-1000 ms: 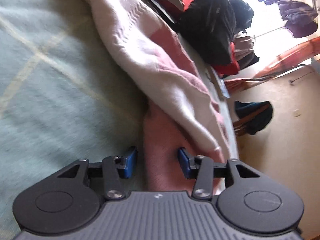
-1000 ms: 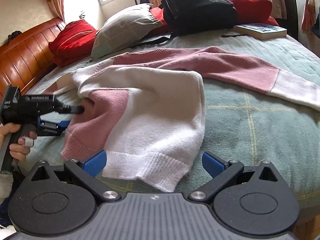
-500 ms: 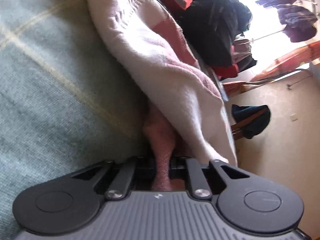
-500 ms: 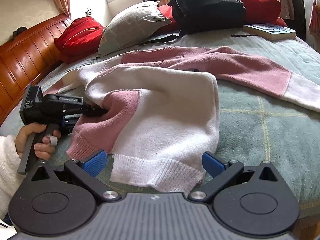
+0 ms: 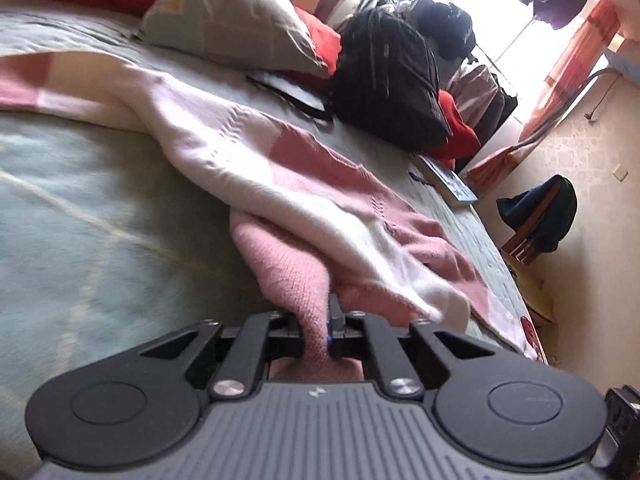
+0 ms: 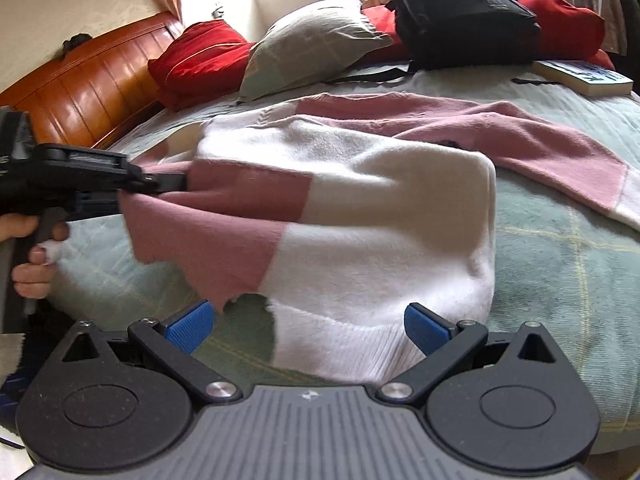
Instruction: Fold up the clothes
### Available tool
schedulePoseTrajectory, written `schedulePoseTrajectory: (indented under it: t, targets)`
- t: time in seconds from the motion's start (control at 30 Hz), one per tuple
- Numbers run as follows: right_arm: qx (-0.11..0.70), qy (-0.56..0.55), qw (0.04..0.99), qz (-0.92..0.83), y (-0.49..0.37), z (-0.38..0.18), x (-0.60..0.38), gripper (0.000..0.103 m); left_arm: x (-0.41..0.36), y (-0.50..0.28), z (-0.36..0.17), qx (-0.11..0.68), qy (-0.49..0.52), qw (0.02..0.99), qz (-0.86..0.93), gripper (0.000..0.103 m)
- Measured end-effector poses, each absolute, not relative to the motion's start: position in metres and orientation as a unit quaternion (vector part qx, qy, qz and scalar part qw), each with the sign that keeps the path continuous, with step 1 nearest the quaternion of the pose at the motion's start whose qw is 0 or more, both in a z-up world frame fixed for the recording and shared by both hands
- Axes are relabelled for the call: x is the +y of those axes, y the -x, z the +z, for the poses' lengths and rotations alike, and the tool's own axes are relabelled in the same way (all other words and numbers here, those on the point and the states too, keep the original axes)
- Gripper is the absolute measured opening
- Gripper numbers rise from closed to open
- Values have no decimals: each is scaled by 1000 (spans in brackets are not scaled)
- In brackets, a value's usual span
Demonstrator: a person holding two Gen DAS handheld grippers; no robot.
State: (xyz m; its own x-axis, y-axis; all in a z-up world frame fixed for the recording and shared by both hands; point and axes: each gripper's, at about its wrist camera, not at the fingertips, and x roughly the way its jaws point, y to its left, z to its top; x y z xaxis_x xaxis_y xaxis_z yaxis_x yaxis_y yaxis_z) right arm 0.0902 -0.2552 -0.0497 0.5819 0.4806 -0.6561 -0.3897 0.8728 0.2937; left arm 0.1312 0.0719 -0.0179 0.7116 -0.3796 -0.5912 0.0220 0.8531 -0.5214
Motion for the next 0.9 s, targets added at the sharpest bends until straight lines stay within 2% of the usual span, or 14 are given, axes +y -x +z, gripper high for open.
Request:
schedulePoseTrajectory:
  t: [0.43,0.73,0.9]
  targets:
    - [396,-72,887,227,-91,-54,-264,103,90,-96,-30,409,251,872,-96,7]
    - [403,-75,882,232,-95,-58,-260,103,112,-82,-15,401,239,883,-50,23]
    - [395,-59,883,246,-96,-47,-249,103,115,-83,-8,405,204,891,-28,41]
